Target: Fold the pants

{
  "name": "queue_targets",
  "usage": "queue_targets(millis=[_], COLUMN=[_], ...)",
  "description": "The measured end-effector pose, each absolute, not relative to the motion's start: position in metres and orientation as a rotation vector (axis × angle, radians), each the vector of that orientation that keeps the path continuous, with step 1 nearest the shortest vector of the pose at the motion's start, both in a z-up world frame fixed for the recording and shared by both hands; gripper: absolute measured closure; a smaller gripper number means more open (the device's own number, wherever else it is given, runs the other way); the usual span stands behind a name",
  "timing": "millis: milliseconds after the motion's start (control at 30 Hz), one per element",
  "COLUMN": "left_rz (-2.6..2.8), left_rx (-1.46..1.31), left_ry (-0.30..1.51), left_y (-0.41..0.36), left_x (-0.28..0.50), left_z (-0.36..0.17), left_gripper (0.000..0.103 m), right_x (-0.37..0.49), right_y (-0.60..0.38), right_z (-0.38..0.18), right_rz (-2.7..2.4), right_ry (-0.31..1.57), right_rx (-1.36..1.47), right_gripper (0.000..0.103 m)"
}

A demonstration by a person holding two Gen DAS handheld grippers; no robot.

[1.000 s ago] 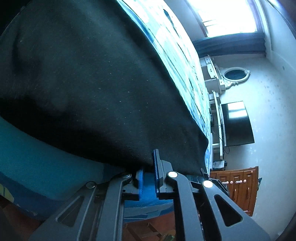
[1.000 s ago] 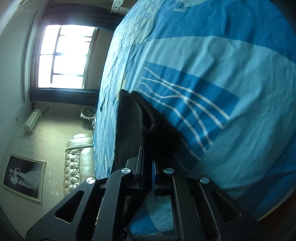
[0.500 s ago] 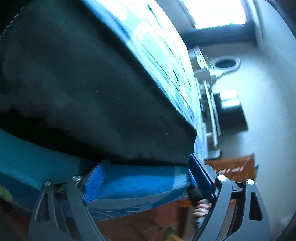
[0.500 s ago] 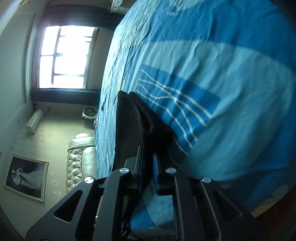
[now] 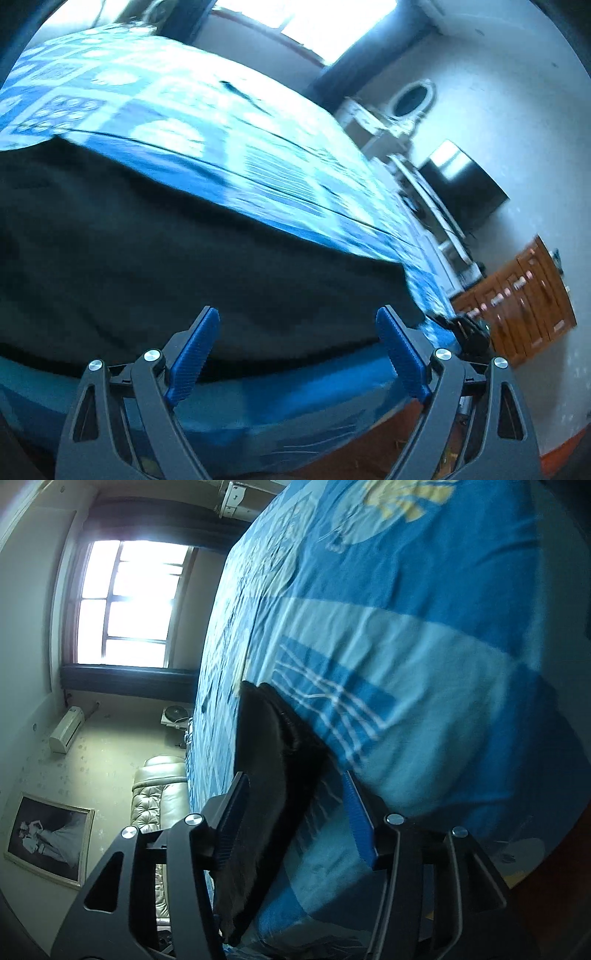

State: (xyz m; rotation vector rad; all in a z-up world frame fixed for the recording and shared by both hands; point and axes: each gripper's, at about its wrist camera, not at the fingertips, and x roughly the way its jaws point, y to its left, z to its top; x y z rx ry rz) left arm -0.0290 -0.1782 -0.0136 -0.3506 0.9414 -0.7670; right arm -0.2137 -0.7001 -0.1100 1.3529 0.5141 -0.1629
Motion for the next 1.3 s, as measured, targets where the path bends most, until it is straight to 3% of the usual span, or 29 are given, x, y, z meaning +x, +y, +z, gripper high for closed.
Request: queue_targets(millis=[300, 467, 500, 700, 900, 1000, 1067, 1300], left_rz=[-0.638, -0.637, -0.637, -0.663, -0.684, -0.691, -0.699, -0.7], left_rx=[-0.354, -0.348, -0.352, -0.342, -0.25, -0.24, -0.245, -0.391], left_ry=[1.001, 1.032, 1.043, 1.044, 1.0, 1.006, 1.025, 1.111], left_y=[-0.117, -0.105, -0.102, -0.1, -0.107, -0.107, -0.106, -0.088], left_x=[0.001, 0.001, 0.001, 0.002, -0.008, -0.007, -0.004, 0.015], left_z=[-0.039, -0.054, -0.057, -0.069, -0.068, -0.067, -0.066, -0.063], left_gripper=[0.017, 0.017, 0.017, 0.017, 0.017, 0.017, 0.017, 0.017], right_x=[-0.183, -0.176, -0.176, -0.178, -0.171, -0.166, -0.162, -0.156], right_y=[-0.686, -0.686, -0.687, -0.691, -0.699, -0.699, -0.696, -0.68], right_z=[-0.114, -0.119, -0.121, -0.125, -0.128, -0.125, -0.121, -0.091], right_rz=[-0.221, -0.258, -0.264, -0.234, -0.184, -0.214, -0.246, -0.268], right_ry=[0.526, 0.553, 0.557, 0.536, 0.514, 0.538, 0.566, 0.523], right_rx=[1.272, 1.255, 1.253, 1.301, 1.353, 1.312, 1.255, 1.168], right_gripper=[0.052, 0.083, 0.084, 0.084, 0.066, 0.073, 0.083, 0.088])
